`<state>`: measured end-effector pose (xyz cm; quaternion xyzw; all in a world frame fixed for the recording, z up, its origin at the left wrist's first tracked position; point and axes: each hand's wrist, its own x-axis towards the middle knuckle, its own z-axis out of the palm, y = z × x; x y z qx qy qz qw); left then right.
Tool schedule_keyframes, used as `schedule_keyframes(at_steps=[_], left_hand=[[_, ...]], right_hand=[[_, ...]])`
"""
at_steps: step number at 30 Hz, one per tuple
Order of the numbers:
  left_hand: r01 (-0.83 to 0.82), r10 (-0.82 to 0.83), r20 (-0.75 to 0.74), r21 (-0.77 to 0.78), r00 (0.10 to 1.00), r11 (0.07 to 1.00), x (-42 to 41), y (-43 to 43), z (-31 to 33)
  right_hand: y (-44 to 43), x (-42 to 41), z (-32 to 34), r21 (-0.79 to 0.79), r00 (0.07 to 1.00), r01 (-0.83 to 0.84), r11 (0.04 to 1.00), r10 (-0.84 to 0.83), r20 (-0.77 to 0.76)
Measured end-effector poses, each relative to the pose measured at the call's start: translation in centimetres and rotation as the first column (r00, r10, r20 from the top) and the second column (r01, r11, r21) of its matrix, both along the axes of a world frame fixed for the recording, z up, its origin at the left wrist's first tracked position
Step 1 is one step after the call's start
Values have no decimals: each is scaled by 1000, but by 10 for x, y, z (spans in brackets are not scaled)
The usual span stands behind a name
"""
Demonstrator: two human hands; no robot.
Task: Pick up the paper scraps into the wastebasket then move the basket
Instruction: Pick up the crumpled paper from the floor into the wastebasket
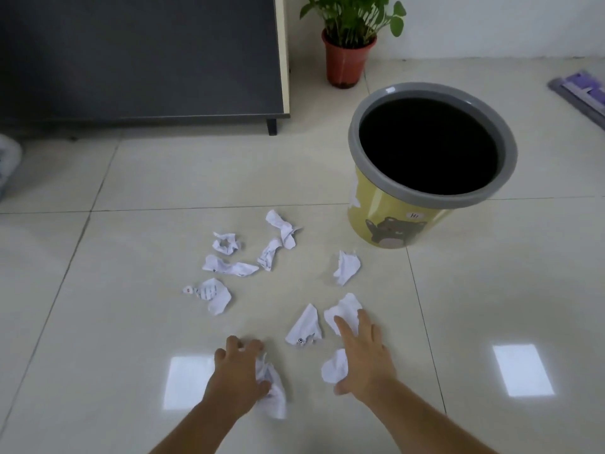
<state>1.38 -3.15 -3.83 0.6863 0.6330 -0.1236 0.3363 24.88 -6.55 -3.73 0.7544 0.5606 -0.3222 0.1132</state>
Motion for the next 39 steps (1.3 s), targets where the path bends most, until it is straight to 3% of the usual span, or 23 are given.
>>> schedule_keyframes(at_steps=[6, 11, 15, 19, 24, 27, 32, 35, 39], left_hand=[[87, -84, -80, 33, 993, 996, 0, -2, -4], [102, -100, -46, 40, 994, 994, -6, -2, -5], [43, -44, 25, 33, 999, 999, -10, 4, -2], [-152, 146, 214, 11, 966, 988, -9, 24, 16], [-339, 272, 415, 96, 868, 936, 16, 85, 83], [-397, 262, 476, 208, 840, 894, 41, 139, 149], [-455, 204, 634, 262, 746, 851, 97, 200, 256], [-464, 139, 739, 254, 659, 848, 145, 216, 294], [-394, 73, 764, 247, 641, 885, 220, 216, 312]], right_hand=[[-2, -11, -15, 21, 999, -36, 999, 36, 9], [9, -5, -11, -26, 998, -67, 997, 67, -5], [7, 7, -4, 19, 980, 139, 990, -134, -149], [20, 13, 23, 159, 886, 401, 902, -338, -319], [70, 12, 92, 357, 850, 457, 815, -281, -446], [110, 13, 153, 485, 862, 425, 764, -177, -476], [159, 39, 262, 704, 889, 392, 592, -48, -455], [169, 82, 305, 766, 913, 383, 517, -88, -397], [164, 149, 324, 767, 903, 425, 480, -281, -325]])
